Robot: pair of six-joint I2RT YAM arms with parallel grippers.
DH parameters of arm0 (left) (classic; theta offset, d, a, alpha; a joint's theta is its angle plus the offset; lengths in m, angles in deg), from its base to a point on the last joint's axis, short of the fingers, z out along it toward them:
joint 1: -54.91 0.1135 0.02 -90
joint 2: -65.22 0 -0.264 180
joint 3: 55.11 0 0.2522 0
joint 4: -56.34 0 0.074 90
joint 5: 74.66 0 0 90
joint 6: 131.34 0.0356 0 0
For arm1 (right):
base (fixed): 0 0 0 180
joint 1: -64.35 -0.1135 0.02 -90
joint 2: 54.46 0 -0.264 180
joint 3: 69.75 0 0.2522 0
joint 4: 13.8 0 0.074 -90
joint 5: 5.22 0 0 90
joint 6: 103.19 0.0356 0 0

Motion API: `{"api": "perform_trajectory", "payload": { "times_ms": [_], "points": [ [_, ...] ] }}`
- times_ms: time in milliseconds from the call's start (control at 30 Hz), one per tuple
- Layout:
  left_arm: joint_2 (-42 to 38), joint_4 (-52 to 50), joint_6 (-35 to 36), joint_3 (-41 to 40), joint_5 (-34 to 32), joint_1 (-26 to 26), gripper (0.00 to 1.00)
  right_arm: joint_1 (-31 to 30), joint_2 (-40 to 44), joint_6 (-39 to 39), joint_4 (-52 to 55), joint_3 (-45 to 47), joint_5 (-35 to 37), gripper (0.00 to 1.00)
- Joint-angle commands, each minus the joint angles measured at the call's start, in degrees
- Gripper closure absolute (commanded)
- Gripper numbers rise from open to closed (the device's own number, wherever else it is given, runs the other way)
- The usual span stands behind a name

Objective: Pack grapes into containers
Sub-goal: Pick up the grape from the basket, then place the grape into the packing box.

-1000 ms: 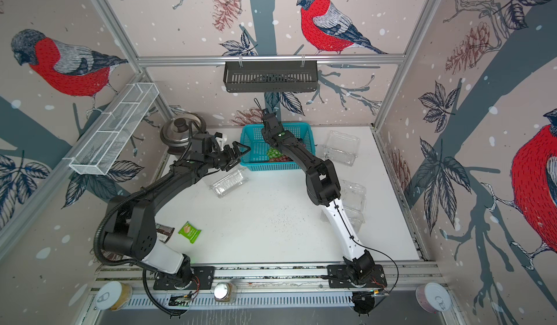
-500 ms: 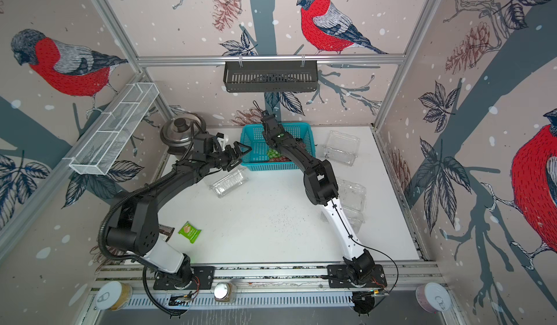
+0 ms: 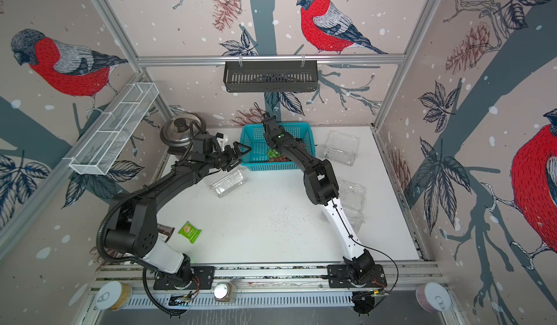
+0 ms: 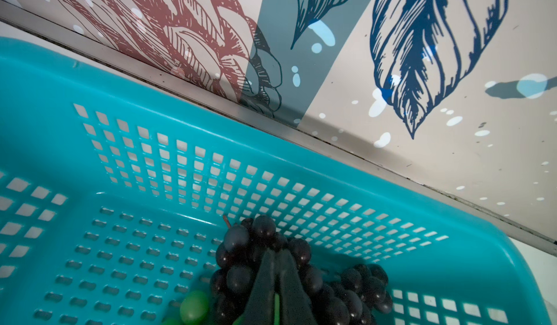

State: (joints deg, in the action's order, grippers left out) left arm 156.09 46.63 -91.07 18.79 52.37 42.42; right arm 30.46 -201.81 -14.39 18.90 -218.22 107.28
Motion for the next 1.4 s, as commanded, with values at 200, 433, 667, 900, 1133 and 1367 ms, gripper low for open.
{"api": "perform_trajectory", "payload": {
  "times_ms": [200, 433, 667, 900, 1133, 1367],
  "points": [
    [-2.0, 1.6, -0.5, -0.8, -0.4, -0.1, 0.02, 0.8, 5.3, 3.2, 0.7, 0.6, -1.0, 0.96],
    [-3.4, 1.7, -0.8, -1.8, -0.7, -0.2, 0.02, 3.1, 11.1, 9.0, 0.6, 5.6, -8.2, 0.99],
    [-5.2, 0.0, 0.0, -1.6, -1.3, -0.4, 0.02, 5.7, 15.6, 14.1, 2.2, 7.7, -15.9, 1.00],
    [-9.7, -5.1, 2.9, -1.3, -3.6, 0.3, 0.02, 5.2, 23.1, 16.3, 1.9, 12.4, -20.5, 1.00],
    [-16.3, -2.6, -0.6, -11.4, -0.1, 7.4, 0.02, 1.2, 32.2, 19.4, -2.4, 20.6, -22.9, 1.00],
    [-22.6, -1.7, -2.1, -18.4, 1.6, 8.6, 0.02, -4.9, 37.0, 23.8, -6.0, 25.4, -24.5, 1.00]
  ]
}}
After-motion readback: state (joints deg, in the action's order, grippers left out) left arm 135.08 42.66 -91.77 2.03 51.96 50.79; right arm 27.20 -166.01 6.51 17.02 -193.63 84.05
